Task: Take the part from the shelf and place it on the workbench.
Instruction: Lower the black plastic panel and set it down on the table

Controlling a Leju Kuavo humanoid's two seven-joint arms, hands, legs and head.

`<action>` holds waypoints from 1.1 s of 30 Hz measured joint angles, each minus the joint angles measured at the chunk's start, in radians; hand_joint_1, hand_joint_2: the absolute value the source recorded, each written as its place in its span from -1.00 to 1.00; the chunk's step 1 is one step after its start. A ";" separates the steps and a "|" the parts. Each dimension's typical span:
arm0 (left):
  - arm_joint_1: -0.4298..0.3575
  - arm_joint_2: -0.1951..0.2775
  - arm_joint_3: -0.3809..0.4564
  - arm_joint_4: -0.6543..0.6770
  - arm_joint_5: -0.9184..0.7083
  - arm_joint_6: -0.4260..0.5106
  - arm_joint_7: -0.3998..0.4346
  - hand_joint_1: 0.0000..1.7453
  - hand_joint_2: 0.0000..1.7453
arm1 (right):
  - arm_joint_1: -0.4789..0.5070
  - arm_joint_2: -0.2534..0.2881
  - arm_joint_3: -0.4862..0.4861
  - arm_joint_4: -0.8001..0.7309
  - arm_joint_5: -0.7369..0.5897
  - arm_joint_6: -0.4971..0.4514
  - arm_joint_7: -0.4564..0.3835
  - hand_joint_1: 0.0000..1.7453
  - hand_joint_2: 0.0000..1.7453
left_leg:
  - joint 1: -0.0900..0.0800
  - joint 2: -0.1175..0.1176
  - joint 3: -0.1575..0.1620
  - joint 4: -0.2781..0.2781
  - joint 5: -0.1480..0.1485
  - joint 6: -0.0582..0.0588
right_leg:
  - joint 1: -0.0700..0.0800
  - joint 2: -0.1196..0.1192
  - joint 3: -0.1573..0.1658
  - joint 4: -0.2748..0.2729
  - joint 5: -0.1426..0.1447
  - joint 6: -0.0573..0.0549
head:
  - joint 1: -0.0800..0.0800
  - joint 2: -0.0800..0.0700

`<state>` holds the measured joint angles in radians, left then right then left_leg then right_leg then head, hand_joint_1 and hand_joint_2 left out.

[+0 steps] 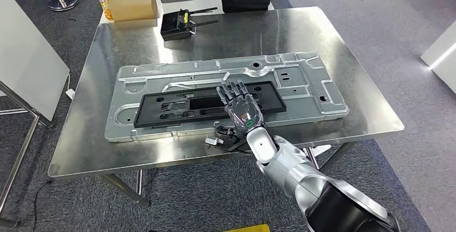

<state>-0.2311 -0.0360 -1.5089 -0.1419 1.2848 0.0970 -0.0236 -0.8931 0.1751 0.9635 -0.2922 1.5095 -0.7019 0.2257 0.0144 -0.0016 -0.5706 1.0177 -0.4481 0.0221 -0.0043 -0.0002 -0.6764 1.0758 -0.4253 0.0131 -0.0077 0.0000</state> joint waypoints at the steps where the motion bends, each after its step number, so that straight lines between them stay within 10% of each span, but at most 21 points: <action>1: -0.001 0.000 0.000 0.000 0.000 0.000 0.000 -1.00 -1.00 | -0.001 0.000 -0.002 0.000 0.000 0.000 0.000 -1.00 -1.00 | 0.002 0.002 -0.009 -0.004 0.011 0.005 | -0.001 0.001 -0.017 0.044 -0.041 0.004 | 0.001 0.000; 3: -0.003 0.002 0.000 0.000 0.000 0.000 0.000 -1.00 -1.00 | -0.002 0.000 -0.006 0.001 0.000 0.000 0.000 -1.00 -1.00 | 0.001 0.004 -0.033 -0.003 0.028 0.010 | -0.003 0.001 -0.054 0.170 -0.129 0.011 | 0.002 0.000; 5: -0.003 0.002 0.000 0.000 0.000 -0.001 0.000 -1.00 -1.00 | 0.000 0.000 -0.007 0.003 0.000 0.000 0.000 -1.00 -1.00 | 0.001 0.004 -0.058 0.000 0.044 0.009 | -0.005 0.001 -0.055 0.240 -0.155 0.016 | 0.002 0.000; 10: -0.004 0.002 0.000 0.000 0.000 -0.001 0.000 -1.00 -1.00 | -0.008 0.000 -0.008 0.004 0.000 0.000 0.000 -1.00 -1.00 | 0.000 0.003 -0.096 0.004 0.082 -0.010 | -0.004 0.003 0.138 -0.014 -0.091 0.003 | 0.002 0.000; 14: -0.002 0.002 0.000 0.000 0.000 -0.002 0.000 -1.00 -1.00 | -0.011 0.001 -0.008 0.005 0.001 0.000 0.001 -1.00 -1.00 | 0.001 0.001 -0.105 -0.004 0.102 -0.036 | 0.001 0.003 0.136 -0.054 -0.067 -0.024 | 0.004 0.000; 18: 0.000 0.002 0.000 0.000 0.004 -0.002 0.000 -1.00 -1.00 | -0.013 0.001 -0.009 0.005 0.007 0.000 0.004 -1.00 -1.00 | 0.004 -0.001 -0.165 0.180 -0.076 -0.050 | 0.001 -0.002 0.087 -0.062 -0.016 -0.049 | 0.003 0.000; 20: 0.000 0.002 0.000 0.000 0.007 -0.004 0.000 -1.00 -1.00 | -0.011 0.001 -0.009 0.005 0.012 0.000 0.004 -1.00 -1.00 | 0.004 -0.001 -0.175 0.286 -0.114 -0.053 | 0.005 -0.003 0.054 -0.059 0.008 -0.050 | 0.004 0.000; 23: 0.001 0.002 0.000 0.000 0.009 -0.007 0.000 -1.00 -1.00 | -0.009 0.001 -0.012 0.005 0.016 0.000 0.009 -1.00 -1.00 | 0.004 -0.001 -0.074 0.217 -0.050 -0.046 | 0.007 -0.002 0.008 -0.049 0.037 -0.046 | 0.003 0.000; 26: -0.002 0.003 0.000 0.000 0.009 -0.008 -0.001 -1.00 -1.00 | -0.007 0.000 -0.022 0.003 0.017 0.000 0.015 -1.00 -1.00 | -0.006 -0.001 0.062 0.024 -0.064 -0.031 | 0.008 -0.003 -0.014 -0.043 0.062 -0.034 | 0.004 0.000; 29: 0.002 0.004 0.000 0.000 0.013 -0.008 -0.004 -1.00 -1.00 | 0.009 -0.008 -0.041 -0.001 0.009 0.000 0.017 -1.00 -1.00 | -0.010 0.001 0.068 -0.016 -0.056 -0.013 | 0.006 -0.003 -0.014 -0.051 0.084 -0.013 | 0.004 0.000; 33: 0.006 0.003 0.000 0.000 0.022 -0.008 -0.012 -1.00 -1.00 | 0.066 -0.042 -0.091 -0.023 -0.022 0.000 0.015 -1.00 -1.00 | -0.004 0.007 0.028 -0.027 -0.002 0.013 | -0.003 0.001 -0.062 0.095 -0.073 0.007 | 0.006 0.000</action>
<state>-0.2250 -0.0328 -1.5091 -0.1419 1.3064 0.0890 -0.0357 -0.8274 0.1334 0.8729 -0.3147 1.4871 -0.7019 0.2411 0.0103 0.0054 -0.5426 0.9908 -0.4499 0.0355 -0.0070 0.0007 -0.7384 1.1712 -0.4983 0.0198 -0.0014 0.0000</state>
